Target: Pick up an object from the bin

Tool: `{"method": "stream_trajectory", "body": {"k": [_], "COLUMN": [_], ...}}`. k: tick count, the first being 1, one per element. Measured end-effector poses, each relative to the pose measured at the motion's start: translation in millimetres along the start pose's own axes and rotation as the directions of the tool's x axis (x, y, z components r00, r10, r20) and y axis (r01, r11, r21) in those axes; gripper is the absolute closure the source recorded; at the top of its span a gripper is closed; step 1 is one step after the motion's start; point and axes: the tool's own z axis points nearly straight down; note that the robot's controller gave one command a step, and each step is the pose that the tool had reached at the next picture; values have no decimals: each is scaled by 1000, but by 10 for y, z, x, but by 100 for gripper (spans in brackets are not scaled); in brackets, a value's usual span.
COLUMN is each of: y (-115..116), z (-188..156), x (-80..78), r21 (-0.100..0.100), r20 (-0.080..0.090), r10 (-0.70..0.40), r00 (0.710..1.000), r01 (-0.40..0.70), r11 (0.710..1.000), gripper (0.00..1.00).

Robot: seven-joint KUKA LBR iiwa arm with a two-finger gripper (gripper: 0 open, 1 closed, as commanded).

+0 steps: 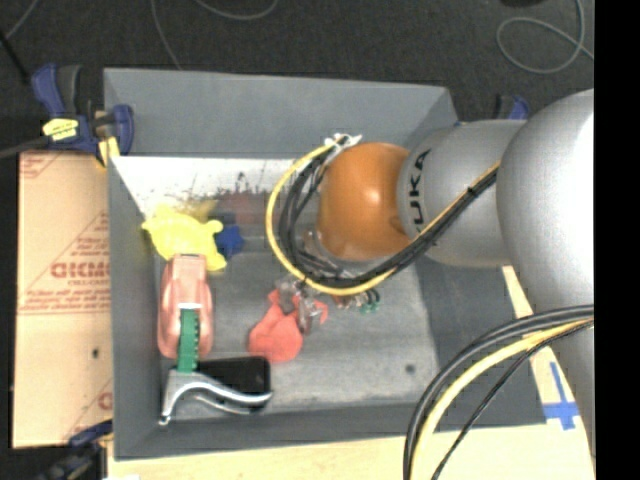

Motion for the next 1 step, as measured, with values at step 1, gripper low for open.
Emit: {"method": "stream_trajectory", "body": {"k": [1], "y": [193], "z": [-1934], "x": [-139], "r21": [1], "r20": [0], "r10": [0], "r00": [1000], "r01": [0], "r11": [1000], "gripper": [100]}}
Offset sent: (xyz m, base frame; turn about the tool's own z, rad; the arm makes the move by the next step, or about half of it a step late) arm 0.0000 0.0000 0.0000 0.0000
